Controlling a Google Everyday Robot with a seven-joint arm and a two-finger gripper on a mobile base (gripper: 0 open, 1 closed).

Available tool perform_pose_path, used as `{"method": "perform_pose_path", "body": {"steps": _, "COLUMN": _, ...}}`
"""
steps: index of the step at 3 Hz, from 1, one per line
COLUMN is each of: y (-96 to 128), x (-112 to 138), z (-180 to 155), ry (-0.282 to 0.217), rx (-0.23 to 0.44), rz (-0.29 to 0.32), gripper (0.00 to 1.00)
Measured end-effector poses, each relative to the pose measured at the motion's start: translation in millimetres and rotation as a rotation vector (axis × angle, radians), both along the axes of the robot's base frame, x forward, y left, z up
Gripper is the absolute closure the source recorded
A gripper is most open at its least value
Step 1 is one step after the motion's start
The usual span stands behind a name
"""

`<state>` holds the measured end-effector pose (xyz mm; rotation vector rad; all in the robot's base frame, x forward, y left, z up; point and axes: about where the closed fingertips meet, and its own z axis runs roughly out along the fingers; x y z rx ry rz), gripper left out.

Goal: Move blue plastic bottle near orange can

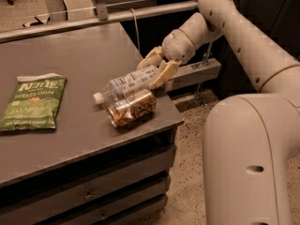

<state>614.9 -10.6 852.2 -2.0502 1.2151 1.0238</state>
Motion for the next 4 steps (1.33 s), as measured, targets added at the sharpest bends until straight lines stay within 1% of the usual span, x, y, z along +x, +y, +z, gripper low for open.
{"method": "perform_pose_path", "body": {"steps": 1, "y": 0.0, "x": 0.0, "z": 0.0, "ry": 0.0, "rx": 0.0, "rz": 0.0, "gripper": 0.0}}
{"method": "perform_pose_path", "body": {"steps": 3, "y": 0.0, "x": 0.0, "z": 0.0, "ry": 0.0, "rx": 0.0, "rz": 0.0, "gripper": 0.0}}
{"method": "perform_pose_path", "body": {"steps": 4, "y": -53.1, "x": 0.4, "z": 13.5, "ry": -0.049, "rx": -0.11, "rz": -0.106, "gripper": 0.0}}
